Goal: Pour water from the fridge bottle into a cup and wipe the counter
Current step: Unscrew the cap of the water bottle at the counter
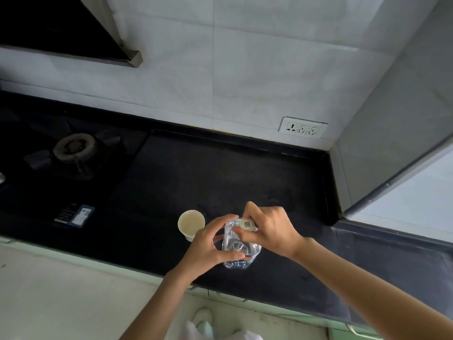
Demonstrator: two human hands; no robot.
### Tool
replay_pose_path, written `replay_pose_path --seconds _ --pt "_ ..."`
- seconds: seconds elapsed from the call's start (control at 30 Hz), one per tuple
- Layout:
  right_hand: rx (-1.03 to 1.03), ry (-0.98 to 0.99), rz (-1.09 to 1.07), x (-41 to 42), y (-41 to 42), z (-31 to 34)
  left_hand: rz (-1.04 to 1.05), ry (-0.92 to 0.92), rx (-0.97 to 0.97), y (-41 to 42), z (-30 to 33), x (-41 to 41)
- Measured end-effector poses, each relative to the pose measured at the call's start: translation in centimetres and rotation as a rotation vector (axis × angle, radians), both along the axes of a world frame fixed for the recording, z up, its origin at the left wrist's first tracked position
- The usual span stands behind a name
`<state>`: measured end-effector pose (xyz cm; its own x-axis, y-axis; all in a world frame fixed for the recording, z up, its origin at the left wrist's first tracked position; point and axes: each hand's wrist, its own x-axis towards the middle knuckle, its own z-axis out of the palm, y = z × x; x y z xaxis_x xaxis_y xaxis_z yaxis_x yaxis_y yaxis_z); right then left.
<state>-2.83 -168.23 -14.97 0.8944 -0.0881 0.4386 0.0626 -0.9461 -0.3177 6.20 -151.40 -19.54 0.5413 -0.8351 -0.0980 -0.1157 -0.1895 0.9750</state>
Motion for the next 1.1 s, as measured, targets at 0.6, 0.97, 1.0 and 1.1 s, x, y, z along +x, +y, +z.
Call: replay_pose_path --seconds 0.6,0.97,1.0,1.1 --pt "-0.085 0.008 0.047 0.7 -0.3 0.7 -0.043 -0.002 0.034 -0.2 0.8 0.3" --pt "-0.022 -0.091 -0.492 -0.9 4.0 -0.5 0.092 0.002 -0.048 -0.1 -0.3 -1.6" --pt "-0.026 -0.097 -0.418 -0.9 3.4 -0.5 0.077 0.0 -0.045 -0.1 -0.2 -1.4" --pt "0.011 -0.112 -0.272 -0.6 2.2 -0.3 0.038 0.024 -0.029 -0.3 0.1 -0.8"
